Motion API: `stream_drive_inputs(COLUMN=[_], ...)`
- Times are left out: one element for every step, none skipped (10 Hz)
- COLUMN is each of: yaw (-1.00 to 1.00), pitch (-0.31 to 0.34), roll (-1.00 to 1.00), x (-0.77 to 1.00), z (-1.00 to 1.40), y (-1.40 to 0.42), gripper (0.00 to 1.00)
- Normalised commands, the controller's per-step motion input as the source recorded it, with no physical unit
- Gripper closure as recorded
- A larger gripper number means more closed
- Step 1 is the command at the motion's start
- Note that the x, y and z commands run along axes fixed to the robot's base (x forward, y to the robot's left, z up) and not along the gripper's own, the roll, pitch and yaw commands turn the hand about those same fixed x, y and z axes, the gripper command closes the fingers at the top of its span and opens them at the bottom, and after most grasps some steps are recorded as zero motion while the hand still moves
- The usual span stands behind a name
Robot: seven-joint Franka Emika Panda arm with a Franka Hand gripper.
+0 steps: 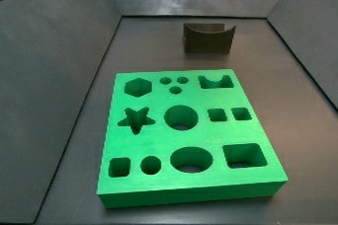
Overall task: Pick up the 3 prong object. Move up. Rotate the 3 prong object. Place the 3 prong object on the fixture. Regrasp the 3 prong object. Move to above the board. Insert the 3 prong object.
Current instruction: Move to above the board.
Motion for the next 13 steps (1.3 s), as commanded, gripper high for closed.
stream_drive_inputs(yaw=[-0.09,-0.11,-0.11,-0.12,-0.13,-0.14,-0.15,-0.15,-0.15,-0.15,-0.12,-0.07,-0.04], pitch=[-0.140,-0.133,-0.132,-0.123,-0.112,-0.104,-0.097,-0.077,-0.073,-0.062,-0.044,-0.032,-0.035], roll=[-1.00,-1.00,-1.00,-1.00,-1.00,-1.00,-1.00,-1.00,-1.00,-1.00,-0.87,-0.58,-0.41], x=[-0.07,-0.07,-0.08,-0.08,-0.09,-0.09,-0.09,-0.10,-0.10,-0.10,-0.07,-0.05,-0.05], z=[0.24,0.24,0.24,0.25,0.25,0.26,0.26,0.26,0.27,0.23,0.16,0.08,0.05], y=[-1.00,-1.00,-1.00,-1.00,-1.00,-1.00,-1.00,-1.00,-1.00,-0.77,-0.50,-0.23,-0.12], gripper=[1.00,1.00,1.00,1.00,1.00,1.00,1.00,1.00,1.00,1.00,1.00,1.00,1.00])
